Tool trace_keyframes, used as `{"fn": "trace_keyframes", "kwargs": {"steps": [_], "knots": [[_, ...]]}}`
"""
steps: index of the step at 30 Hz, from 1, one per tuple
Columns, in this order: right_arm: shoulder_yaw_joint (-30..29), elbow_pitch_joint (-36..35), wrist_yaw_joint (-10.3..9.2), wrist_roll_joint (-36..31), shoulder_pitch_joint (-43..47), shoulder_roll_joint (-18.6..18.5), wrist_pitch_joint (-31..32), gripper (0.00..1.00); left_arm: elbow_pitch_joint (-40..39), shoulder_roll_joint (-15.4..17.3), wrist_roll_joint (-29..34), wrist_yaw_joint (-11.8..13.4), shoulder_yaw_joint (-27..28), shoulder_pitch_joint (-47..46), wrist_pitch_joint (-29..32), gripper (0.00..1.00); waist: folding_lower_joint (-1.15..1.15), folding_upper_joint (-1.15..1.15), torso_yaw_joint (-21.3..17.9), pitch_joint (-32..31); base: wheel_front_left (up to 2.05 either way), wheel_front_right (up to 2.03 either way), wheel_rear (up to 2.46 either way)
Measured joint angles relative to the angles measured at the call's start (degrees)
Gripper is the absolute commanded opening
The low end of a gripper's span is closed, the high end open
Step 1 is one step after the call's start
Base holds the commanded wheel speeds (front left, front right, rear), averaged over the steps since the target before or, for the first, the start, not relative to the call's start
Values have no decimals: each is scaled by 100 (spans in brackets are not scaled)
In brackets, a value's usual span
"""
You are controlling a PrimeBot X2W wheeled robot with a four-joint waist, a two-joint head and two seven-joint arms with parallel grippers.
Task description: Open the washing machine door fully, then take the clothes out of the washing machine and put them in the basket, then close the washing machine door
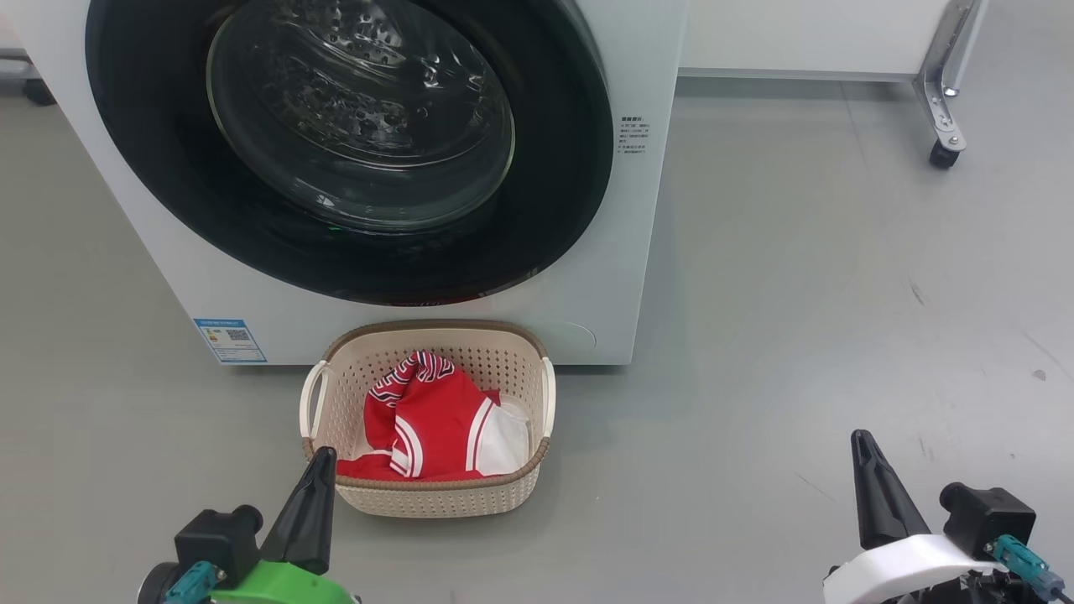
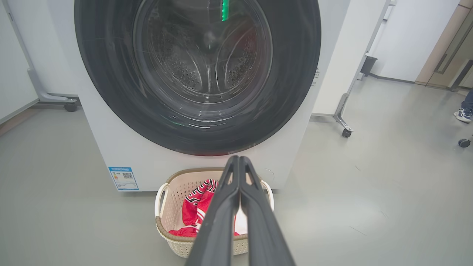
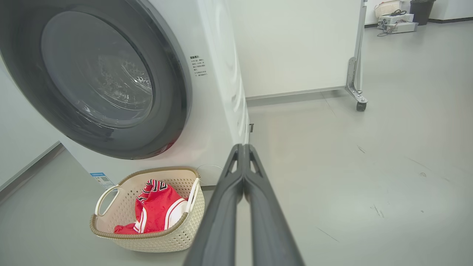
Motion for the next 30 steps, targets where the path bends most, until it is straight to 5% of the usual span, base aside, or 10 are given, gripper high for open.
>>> {"fn": "trace_keyframes", "kwargs": {"steps": [30], "knots": [[-443,179,212,2268,-231,96,567,0,140,-113,-2136,-179,594,-20,480,0,0,0,-146,11,0,0,0]]}}
